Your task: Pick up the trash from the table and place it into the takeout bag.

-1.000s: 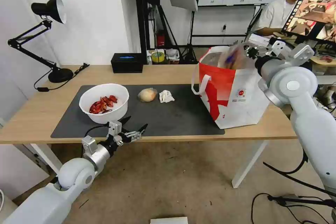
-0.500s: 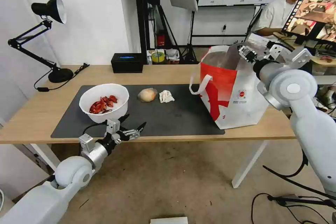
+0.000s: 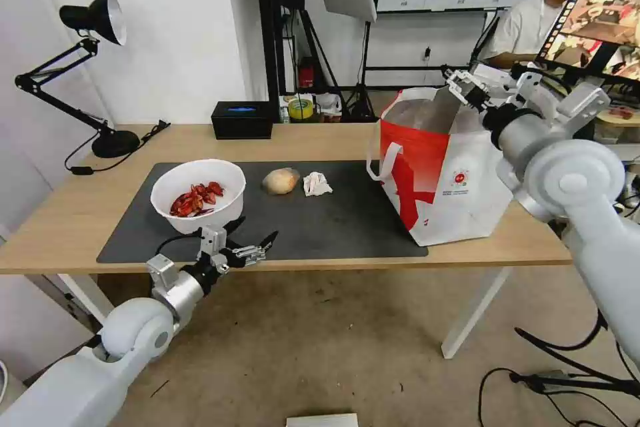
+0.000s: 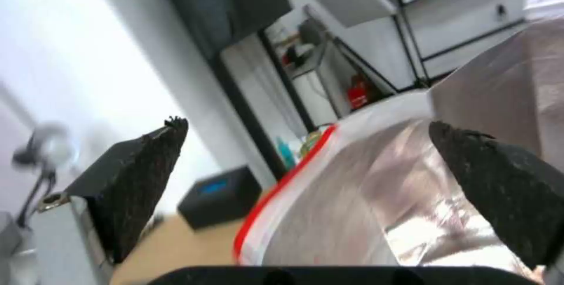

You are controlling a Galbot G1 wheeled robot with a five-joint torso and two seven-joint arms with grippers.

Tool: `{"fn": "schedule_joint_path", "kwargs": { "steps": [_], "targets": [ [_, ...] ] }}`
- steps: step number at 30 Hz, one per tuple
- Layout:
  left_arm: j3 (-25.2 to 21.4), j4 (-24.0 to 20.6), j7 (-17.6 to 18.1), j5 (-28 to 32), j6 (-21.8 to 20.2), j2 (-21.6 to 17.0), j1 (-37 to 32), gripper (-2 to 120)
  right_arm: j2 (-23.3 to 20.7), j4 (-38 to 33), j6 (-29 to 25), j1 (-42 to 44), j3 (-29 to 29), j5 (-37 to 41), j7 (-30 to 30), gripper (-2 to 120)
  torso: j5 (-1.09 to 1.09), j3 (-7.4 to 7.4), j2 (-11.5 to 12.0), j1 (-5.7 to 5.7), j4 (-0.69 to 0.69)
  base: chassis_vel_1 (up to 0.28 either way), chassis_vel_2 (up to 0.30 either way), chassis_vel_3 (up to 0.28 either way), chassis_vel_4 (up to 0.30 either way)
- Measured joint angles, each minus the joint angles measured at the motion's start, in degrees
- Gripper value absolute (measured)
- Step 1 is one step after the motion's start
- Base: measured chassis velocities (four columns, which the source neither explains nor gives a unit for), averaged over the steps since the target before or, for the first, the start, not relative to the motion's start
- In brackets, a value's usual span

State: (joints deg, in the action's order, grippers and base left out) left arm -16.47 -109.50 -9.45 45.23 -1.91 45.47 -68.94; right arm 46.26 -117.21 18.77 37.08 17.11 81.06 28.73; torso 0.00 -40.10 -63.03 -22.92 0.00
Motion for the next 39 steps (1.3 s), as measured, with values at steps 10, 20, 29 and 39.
{"fn": "schedule_joint_path", "kwargs": {
  "steps": [10, 20, 29, 39],
  "targets": [
    [-4.2, -0.2, 0.5, -0.6, 2.8, 1.0, -4.9, 100, -2.2, -6.4, -3.4, 15.1, 0.3, -22.2, -15.0, 100, 0.0, 0.0, 0.0, 0.0, 0.0, 0.0, 0.0, 0.0, 0.0],
    [-12.0, -1.4, -2.4, -1.1, 5.2, 1.7, -13.0, 100, -1.1, -8.3, -13.5, 33.4, 5.1, -33.3, -21.2, 100, 0.01, 0.0, 0.0, 0.01, 0.0, 0.0, 0.0, 0.0, 0.0],
    [-15.6, -1.3, -4.0, -0.8, 5.8, 3.0, -17.6, 100, 1.9, -7.4, -19.4, 44.9, 9.6, -40.7, -24.2, 100, 0.0, 0.0, 0.0, 0.01, 0.0, 0.0, 0.0, 0.0, 0.0],
    [-17.3, -0.1, -4.6, -1.2, 6.0, 3.9, -20.2, 100, 5.3, -5.8, -22.9, 54.2, 10.0, -46.9, -25.4, 100, -0.01, 0.0, 0.0, 0.0, 0.0, 0.0, 0.0, 0.0, 0.0]
  ]
}}
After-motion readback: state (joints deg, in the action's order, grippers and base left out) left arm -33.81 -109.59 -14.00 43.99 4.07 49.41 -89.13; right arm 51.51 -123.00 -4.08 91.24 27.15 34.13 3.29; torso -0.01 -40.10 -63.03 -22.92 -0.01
